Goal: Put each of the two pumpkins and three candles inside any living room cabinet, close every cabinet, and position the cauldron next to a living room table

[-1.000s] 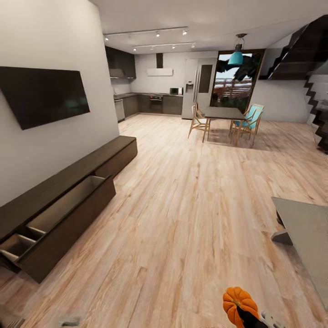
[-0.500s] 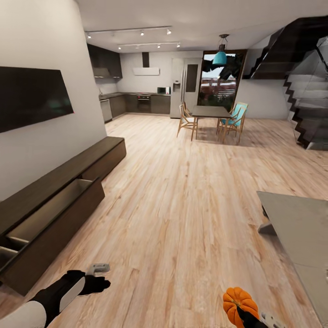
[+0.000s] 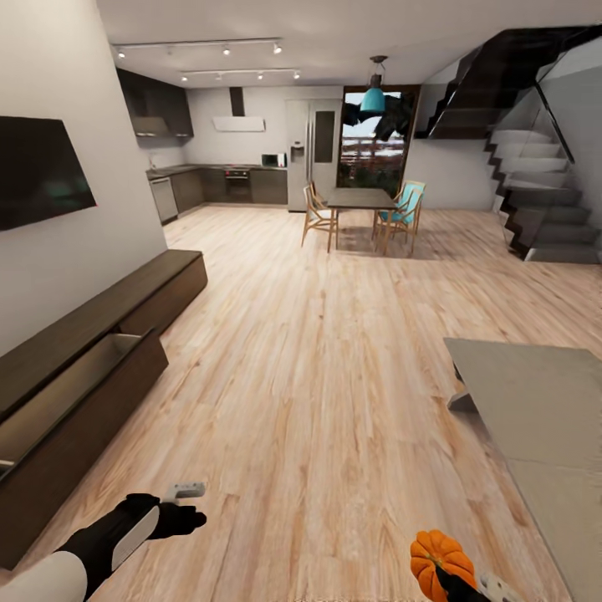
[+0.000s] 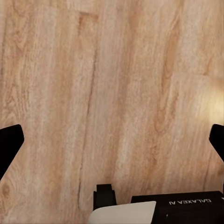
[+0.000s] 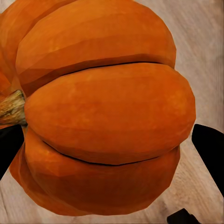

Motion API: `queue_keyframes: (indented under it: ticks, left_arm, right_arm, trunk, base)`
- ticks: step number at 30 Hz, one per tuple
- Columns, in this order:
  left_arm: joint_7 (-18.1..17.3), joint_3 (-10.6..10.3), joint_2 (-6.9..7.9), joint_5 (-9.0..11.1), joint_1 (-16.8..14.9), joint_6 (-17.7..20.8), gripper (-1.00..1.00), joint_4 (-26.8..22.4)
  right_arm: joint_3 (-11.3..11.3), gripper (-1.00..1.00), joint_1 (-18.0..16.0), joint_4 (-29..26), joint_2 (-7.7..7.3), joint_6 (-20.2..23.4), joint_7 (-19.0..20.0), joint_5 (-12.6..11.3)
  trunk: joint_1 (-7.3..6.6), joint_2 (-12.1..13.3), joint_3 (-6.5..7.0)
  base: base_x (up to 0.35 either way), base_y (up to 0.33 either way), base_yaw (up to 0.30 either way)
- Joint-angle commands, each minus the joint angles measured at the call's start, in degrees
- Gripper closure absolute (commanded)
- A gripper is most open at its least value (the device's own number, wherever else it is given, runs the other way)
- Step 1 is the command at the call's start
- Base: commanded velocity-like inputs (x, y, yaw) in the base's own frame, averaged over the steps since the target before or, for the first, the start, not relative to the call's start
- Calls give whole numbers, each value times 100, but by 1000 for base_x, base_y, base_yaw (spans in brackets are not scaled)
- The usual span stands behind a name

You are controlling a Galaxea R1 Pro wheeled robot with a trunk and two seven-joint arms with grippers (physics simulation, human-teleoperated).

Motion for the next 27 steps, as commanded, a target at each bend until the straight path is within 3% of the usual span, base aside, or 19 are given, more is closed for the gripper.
queue_keyframes:
  ticks: [1, 9, 21, 27]
  left_arm:
    - [-8, -22, 5, 0, -4, 13, -100, -8]
    - [-8, -19, 23, -2, -4, 3, -100, -8]
    - [-15, -22, 19, -2, -4, -6, -100, -8]
    - [-13, -22, 10, -2, -4, -13, -100, -8]
  right_arm:
    - [41, 100, -6, 10, 13, -23, 20, -21]
    - [41, 100, -6, 19, 129, -31, 11, 158]
    - [41, 100, -6, 20, 154, -90, 11, 194]
    - [33, 100, -6, 20, 241, -96, 3, 618]
  trunk:
    - [0, -4, -14]
    - [0, -4, -78]
    - [0, -4, -98]
    - [0, -4, -99]
  base:
    - [0, 0, -173]
    - [28, 5, -168]
    - [274, 106, -31]
    - [296, 120, 0]
